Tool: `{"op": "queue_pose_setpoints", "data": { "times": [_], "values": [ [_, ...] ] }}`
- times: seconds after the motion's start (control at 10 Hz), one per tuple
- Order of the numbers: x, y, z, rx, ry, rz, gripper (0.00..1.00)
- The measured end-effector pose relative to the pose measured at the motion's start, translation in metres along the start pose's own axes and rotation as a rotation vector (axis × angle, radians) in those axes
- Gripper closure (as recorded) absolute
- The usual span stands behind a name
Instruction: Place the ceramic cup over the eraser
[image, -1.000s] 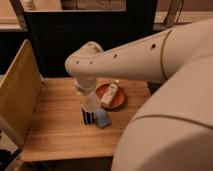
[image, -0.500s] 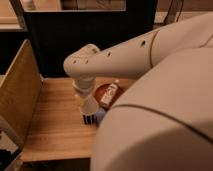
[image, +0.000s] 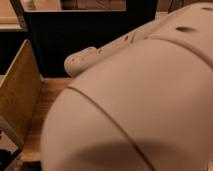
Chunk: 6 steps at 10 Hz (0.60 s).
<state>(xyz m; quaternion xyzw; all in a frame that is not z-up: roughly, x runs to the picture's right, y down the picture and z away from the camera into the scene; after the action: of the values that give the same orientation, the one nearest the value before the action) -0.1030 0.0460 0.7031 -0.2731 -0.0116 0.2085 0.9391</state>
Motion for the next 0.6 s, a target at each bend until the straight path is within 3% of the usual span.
{"op": "queue_pose_setpoints", "data": {
  "times": [0.3,0.6],
  "values": [
    [0.005,-0.007,0.017,-0.013,0.020,0.020,0.97],
    [0.006,-0.008,0.019,-0.012,0.023,0.026,0.99]
  ]
}}
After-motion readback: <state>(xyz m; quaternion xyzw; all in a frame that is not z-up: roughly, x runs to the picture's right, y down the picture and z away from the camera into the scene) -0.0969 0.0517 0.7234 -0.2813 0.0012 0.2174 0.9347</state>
